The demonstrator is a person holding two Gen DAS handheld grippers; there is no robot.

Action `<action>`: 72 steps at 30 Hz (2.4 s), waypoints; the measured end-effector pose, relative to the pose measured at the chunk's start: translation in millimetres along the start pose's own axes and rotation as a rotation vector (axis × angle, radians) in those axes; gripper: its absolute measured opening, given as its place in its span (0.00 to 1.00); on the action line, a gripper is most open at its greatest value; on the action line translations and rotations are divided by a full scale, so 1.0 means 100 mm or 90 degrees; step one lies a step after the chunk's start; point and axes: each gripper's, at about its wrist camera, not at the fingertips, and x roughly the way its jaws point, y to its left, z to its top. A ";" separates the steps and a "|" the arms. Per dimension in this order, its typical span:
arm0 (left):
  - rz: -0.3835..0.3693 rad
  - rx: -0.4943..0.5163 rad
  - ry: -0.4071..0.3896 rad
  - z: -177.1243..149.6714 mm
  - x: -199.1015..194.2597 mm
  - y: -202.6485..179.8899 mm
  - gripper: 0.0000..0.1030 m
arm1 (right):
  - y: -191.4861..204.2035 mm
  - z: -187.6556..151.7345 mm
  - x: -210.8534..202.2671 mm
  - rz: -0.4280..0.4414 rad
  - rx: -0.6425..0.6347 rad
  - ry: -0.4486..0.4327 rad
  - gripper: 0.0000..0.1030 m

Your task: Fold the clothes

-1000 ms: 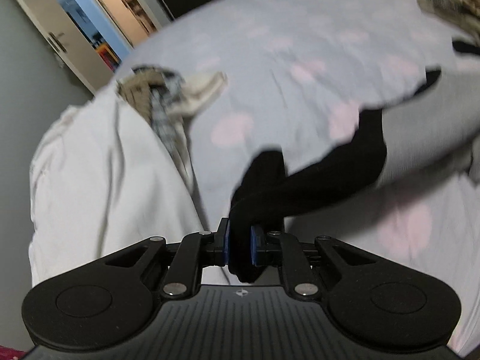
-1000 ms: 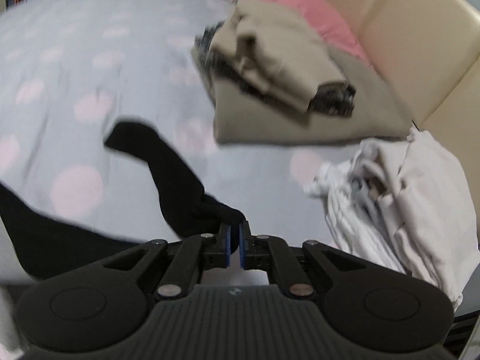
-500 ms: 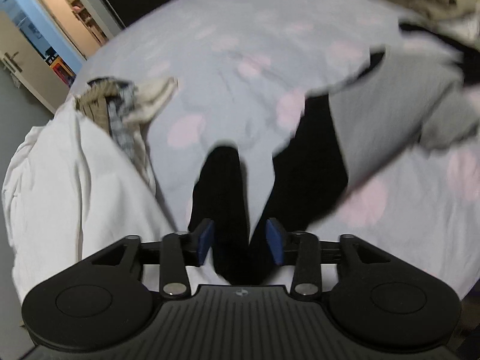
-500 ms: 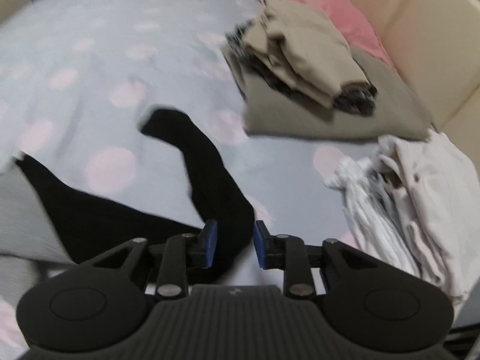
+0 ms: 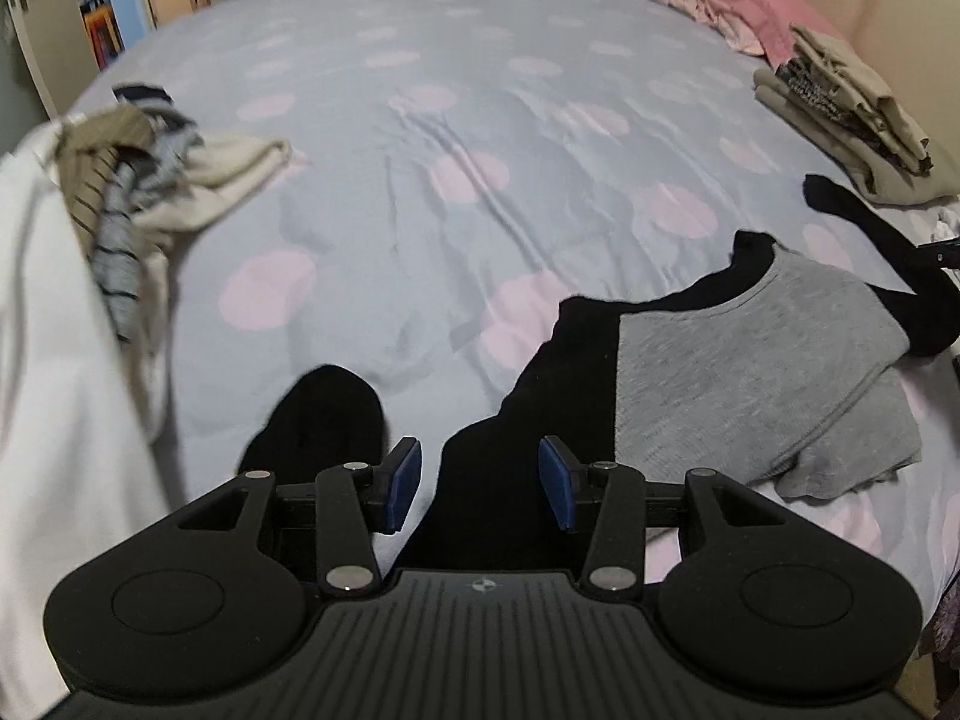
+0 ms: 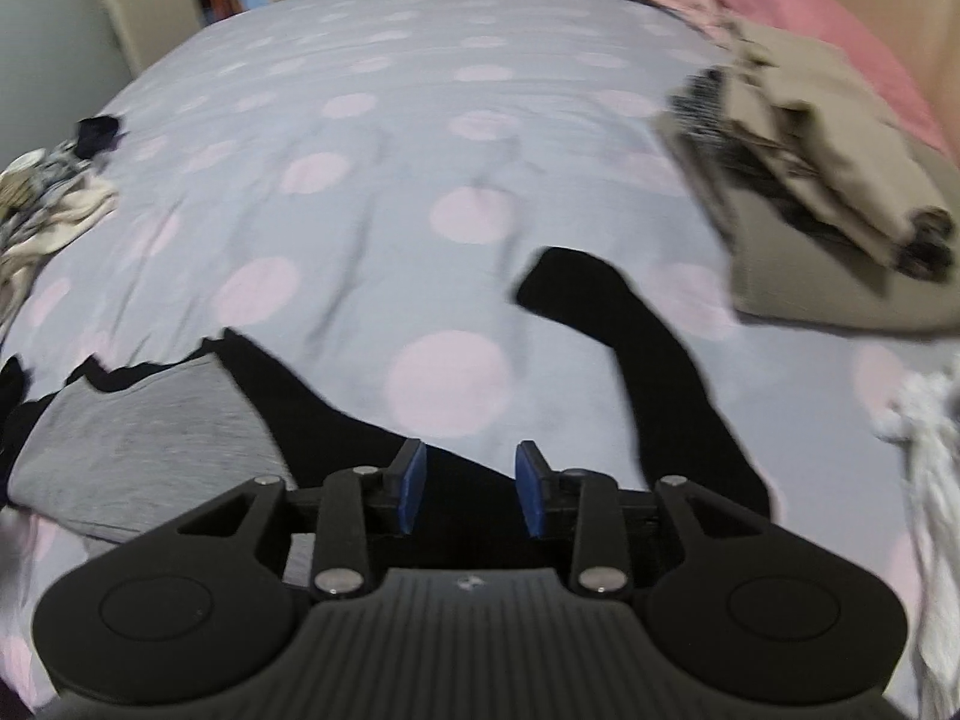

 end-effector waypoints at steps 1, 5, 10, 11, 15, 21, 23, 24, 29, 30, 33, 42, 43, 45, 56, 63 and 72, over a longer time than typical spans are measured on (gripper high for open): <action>-0.003 -0.003 0.009 0.01 0.06 0.01 0.40 | 0.03 0.01 0.04 0.010 -0.010 0.000 0.38; -0.019 -0.006 0.043 0.02 0.27 0.01 0.40 | 0.15 0.06 0.23 0.023 -0.051 0.000 0.38; -0.023 0.008 0.066 0.02 0.43 0.00 0.40 | 0.22 0.11 0.54 0.037 -0.076 0.036 0.43; -0.025 0.006 0.067 0.03 0.44 0.00 0.41 | 0.23 0.11 0.60 0.038 -0.082 0.047 0.43; -0.034 -0.001 0.069 0.03 0.48 0.03 0.43 | 0.26 0.05 0.72 0.026 -0.110 0.060 0.43; -0.048 0.023 0.053 0.07 0.42 -0.05 0.16 | 0.38 0.03 0.73 0.031 -0.164 0.064 0.07; -0.043 0.027 0.043 0.10 0.35 -0.07 0.14 | 0.45 0.03 0.69 0.019 -0.188 0.060 0.03; -0.038 0.027 0.036 0.12 0.31 -0.07 0.13 | 0.47 0.03 0.67 0.012 -0.197 0.056 0.03; -0.014 -0.015 -0.037 0.25 -0.01 0.04 0.02 | 0.37 0.19 0.41 -0.026 -0.146 -0.005 0.02; 0.000 -0.018 -0.056 0.27 -0.09 0.05 0.02 | 0.34 0.24 0.32 -0.030 -0.126 -0.025 0.02; 0.012 -0.044 -0.115 0.34 -0.32 0.07 0.02 | 0.28 0.35 0.04 -0.037 -0.088 -0.085 0.02; 0.036 -0.087 -0.296 0.45 -1.17 0.00 0.02 | 0.38 0.46 -0.97 -0.067 -0.057 -0.274 0.02; 0.035 -0.085 -0.316 0.45 -1.29 -0.01 0.02 | 0.38 0.44 -1.11 -0.069 -0.053 -0.298 0.02; 0.035 -0.076 -0.351 0.41 -1.54 -0.07 0.02 | 0.39 0.41 -1.37 -0.074 -0.048 -0.334 0.02; 0.014 -0.022 -0.518 0.18 -2.93 -0.38 0.01 | 0.55 0.01 -2.80 -0.109 -0.083 -0.508 0.01; 0.022 0.012 -0.631 -0.15 -3.71 -0.63 0.01 | 0.63 -0.34 -3.76 -0.106 -0.080 -0.631 0.01; 0.043 0.032 -0.688 -0.33 -4.07 -0.76 0.01 | 0.83 -0.74 -4.31 -0.090 -0.086 -0.723 0.02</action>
